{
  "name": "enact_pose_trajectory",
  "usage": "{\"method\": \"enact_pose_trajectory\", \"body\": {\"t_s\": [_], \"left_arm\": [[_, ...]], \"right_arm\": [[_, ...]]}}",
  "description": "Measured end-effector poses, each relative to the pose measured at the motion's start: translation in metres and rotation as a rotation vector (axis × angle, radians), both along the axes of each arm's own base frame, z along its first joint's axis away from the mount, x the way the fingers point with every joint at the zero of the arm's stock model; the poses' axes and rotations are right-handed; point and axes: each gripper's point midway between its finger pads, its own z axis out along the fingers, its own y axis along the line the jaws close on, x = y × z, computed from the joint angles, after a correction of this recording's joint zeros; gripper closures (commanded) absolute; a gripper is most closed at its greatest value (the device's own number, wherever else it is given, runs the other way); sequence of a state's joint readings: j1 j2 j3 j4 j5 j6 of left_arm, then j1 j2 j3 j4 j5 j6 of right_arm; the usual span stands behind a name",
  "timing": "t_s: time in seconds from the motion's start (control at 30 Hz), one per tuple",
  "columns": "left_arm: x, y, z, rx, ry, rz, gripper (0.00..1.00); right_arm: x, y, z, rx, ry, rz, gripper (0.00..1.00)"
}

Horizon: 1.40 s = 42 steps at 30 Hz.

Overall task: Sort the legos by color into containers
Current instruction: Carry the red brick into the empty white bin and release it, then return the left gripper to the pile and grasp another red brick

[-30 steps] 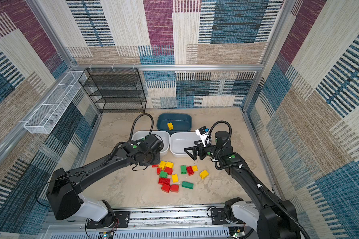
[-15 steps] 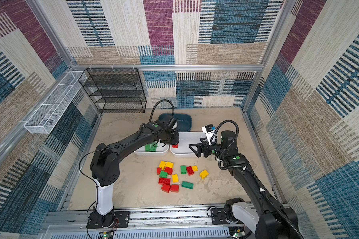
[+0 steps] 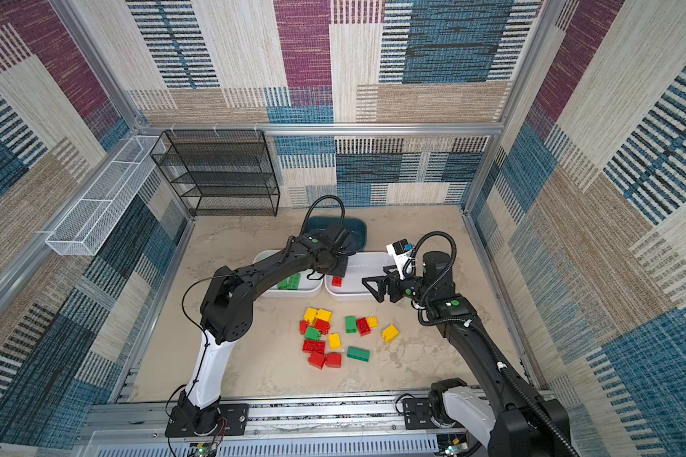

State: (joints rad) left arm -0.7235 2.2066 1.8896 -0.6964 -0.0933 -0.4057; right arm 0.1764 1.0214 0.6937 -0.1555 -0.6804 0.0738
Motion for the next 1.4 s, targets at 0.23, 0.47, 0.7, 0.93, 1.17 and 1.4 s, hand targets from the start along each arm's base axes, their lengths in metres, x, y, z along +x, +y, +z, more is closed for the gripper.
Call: {"method": "enact_pose_trajectory", "body": {"t_s": [0.23, 0.47, 0.7, 0.93, 1.17, 1.4], "left_arm": [[-0.028, -0.005, 0.05, -0.018, -0.068, -0.056, 0.35], [-0.086, 0.047, 0.064, 0.025, -0.018, -0.058, 0.35], [-0.144, 0.095, 0.045, 0.056, 0.084, -0.015, 0.37], [-0.172, 0.115, 0.01, 0.084, 0.187, 0.042, 0.42], [-0.173, 0.114, -0.023, 0.08, 0.238, 0.13, 0.49], [-0.173, 0.114, -0.042, 0.089, 0.256, 0.158, 0.53]], "right_arm": [[-0.001, 0.001, 0.001, 0.005, -0.001, 0.008, 0.01], [-0.007, 0.003, -0.001, 0.015, 0.008, 0.031, 0.01], [-0.009, 0.005, -0.004, 0.024, 0.022, 0.045, 0.01], [-0.012, 0.006, -0.008, 0.028, 0.032, 0.053, 0.01], [-0.016, 0.007, -0.008, 0.034, 0.033, 0.06, 0.01], [-0.017, 0.006, -0.01, 0.032, 0.038, 0.059, 0.01]]}}
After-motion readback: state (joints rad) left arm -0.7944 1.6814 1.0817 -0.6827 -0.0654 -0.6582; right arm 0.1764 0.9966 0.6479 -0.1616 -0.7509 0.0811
